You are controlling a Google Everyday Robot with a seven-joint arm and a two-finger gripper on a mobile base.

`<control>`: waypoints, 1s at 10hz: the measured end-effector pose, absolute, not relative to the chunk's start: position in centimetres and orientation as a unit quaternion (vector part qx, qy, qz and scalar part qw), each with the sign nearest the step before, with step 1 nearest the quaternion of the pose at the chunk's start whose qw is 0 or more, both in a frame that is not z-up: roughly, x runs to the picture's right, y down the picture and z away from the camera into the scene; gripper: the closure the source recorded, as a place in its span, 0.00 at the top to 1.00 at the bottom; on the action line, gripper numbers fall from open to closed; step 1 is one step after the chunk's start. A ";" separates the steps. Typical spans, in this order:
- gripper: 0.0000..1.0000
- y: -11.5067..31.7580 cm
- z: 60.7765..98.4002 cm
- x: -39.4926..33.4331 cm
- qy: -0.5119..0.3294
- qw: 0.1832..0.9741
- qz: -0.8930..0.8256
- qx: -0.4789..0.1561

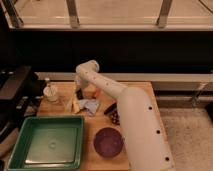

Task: Wipe table surface with eraser

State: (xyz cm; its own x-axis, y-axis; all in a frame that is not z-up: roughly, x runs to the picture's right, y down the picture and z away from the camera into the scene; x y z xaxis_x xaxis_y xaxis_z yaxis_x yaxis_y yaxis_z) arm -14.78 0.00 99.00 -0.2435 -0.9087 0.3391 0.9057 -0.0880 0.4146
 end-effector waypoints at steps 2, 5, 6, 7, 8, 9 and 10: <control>0.00 0.9 99.3 -11.2 -0.272 0.626 -0.731 -0.024; 0.00 -0.7 100.3 -8.7 -0.253 0.630 -0.734 -0.027; 0.00 -1.8 100.8 -8.9 -0.248 0.626 -0.739 -0.018; 0.00 -2.9 101.1 -9.9 -0.245 0.622 -0.744 -0.005; 0.00 -3.4 101.2 -10.9 -0.245 0.618 -0.747 0.004; 0.00 -3.9 101.2 -12.6 -0.245 0.614 -0.750 0.015; 0.00 -3.9 101.0 -14.4 -0.247 0.611 -0.752 0.023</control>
